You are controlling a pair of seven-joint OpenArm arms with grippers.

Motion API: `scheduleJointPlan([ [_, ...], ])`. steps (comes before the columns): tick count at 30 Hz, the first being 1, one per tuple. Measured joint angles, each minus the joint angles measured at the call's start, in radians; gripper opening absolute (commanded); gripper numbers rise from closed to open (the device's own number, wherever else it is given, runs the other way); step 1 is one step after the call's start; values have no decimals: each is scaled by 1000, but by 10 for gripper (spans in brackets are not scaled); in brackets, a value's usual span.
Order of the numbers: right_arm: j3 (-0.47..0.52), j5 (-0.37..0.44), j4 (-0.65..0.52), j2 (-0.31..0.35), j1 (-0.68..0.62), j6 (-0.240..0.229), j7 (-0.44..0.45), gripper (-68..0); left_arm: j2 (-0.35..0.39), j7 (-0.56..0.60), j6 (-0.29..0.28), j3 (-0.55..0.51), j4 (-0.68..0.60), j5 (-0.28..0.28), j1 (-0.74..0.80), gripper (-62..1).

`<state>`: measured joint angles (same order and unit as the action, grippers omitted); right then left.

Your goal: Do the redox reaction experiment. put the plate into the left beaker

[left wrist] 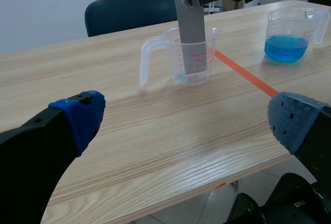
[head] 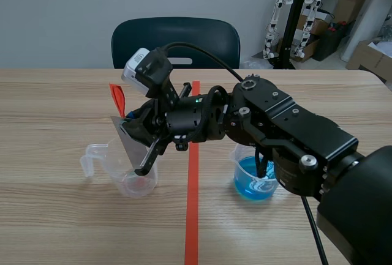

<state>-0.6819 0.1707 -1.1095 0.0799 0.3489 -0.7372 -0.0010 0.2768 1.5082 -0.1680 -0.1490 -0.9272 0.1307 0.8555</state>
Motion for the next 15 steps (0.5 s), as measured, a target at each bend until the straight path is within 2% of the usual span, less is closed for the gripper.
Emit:
scheduleJointPlan([
  [2, -4, -5, 0, -2, 0, 0, 0, -500, 0, 0, 0, 0, 0, 0, 0, 14],
  [6, -6, -24, 0, -2, 0, 0, -4, -127, 0, 0, 0, 0, 0, 0, 0, 14],
  [7, -6, -24, 0, -2, 0, 0, -4, -64, 0, 0, 0, 0, 0, 0, 0, 14],
  [9, -6, -29, 0, -3, 0, 0, -4, -22, 0, 0, 0, 0, 0, 0, 0, 14],
  [12, -6, -93, 0, -11, 0, 0, -13, -22, 0, 0, 0, 0, 0, 0, 0, 14],
  [15, -6, -92, 0, -21, 0, 0, -15, -22, 0, 0, 0, 0, 0, 0, 0, 14],
])
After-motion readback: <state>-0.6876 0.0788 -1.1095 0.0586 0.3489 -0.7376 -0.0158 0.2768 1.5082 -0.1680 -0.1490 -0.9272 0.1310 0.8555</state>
